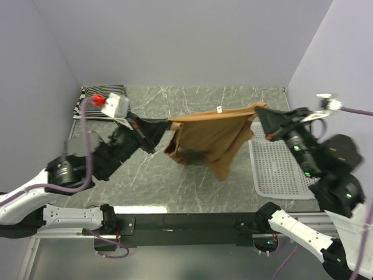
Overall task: Fold and stack the tank tops
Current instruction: Flatten the tank top out
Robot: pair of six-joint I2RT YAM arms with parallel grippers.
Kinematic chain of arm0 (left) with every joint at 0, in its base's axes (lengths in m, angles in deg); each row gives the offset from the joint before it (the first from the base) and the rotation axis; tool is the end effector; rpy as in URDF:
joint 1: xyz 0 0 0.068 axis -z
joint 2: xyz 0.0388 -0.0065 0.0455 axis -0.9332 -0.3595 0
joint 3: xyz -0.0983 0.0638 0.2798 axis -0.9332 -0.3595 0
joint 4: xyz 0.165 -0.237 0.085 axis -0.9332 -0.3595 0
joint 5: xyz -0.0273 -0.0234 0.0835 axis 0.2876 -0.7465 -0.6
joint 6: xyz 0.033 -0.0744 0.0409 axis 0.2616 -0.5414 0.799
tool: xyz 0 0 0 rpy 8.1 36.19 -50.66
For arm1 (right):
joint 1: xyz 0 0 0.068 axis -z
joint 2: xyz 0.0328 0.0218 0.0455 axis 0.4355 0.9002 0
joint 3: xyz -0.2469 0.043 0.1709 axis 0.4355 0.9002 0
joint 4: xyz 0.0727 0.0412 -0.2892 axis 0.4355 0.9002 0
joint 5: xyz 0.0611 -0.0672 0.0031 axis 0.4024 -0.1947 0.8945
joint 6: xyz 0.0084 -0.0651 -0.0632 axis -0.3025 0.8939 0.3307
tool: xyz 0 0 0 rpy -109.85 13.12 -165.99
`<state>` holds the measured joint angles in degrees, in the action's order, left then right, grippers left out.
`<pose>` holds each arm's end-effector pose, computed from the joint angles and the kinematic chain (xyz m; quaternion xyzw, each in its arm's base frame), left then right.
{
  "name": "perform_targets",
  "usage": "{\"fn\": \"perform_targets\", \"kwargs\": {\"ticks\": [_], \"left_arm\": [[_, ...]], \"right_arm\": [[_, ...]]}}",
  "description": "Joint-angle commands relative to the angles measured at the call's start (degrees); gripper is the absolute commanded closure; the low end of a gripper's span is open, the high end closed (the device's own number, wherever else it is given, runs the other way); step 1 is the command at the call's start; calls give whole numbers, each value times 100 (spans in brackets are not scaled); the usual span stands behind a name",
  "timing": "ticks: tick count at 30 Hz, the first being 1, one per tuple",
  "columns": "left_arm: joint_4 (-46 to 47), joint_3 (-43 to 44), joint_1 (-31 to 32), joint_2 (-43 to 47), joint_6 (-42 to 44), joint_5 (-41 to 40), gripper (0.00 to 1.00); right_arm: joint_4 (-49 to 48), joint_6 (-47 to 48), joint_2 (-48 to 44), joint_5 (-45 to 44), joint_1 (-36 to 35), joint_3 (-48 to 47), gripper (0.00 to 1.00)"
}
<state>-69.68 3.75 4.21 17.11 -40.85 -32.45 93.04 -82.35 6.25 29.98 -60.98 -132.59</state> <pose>0.1086 -0.1960 0.5429 0.0544 0.6829 -0.3991 0.6094 0.1381 0.0759 0.5373 0.0206 0.6650 0.3100 0.6792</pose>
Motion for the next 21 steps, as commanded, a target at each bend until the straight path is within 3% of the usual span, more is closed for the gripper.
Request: {"fn": "perform_targets", "kwargs": {"ticks": [1,8,12,14,15,17,18,19,20,21], "left_arm": [[192,649,24,71,1052,522,99],[947,923,24,256,1597,287,99],[1544,563,-54,248,2002,-592,99],[1633,405,-308,168,1915,-454,99],[1590,212,-971,55,1740,-287,100],[1536,-261,-2210,-77,822,1369,99],[1676,-508,-3539,-252,494,2124,99],[1921,-754,-4083,-393,12,3114,99],[2428,-1165,-4907,-795,-167,3481,100],[2729,-1317,-5228,-1042,-317,3746,99]], "right_arm": [[277,579,23,352,18,-846,100],[295,711,715,485,18,-1858,100],[-74,772,1208,450,35,-1499,100],[-381,764,1533,432,26,-1096,100],[-513,755,1657,388,35,-954,100],[-891,755,2112,344,79,-620,100],[-1023,755,2306,344,157,-541,100],[-1267,755,2769,431,254,-462,100],[-1374,746,3052,536,342,-478,100],[-1462,711,3360,642,439,-531,100]]}}
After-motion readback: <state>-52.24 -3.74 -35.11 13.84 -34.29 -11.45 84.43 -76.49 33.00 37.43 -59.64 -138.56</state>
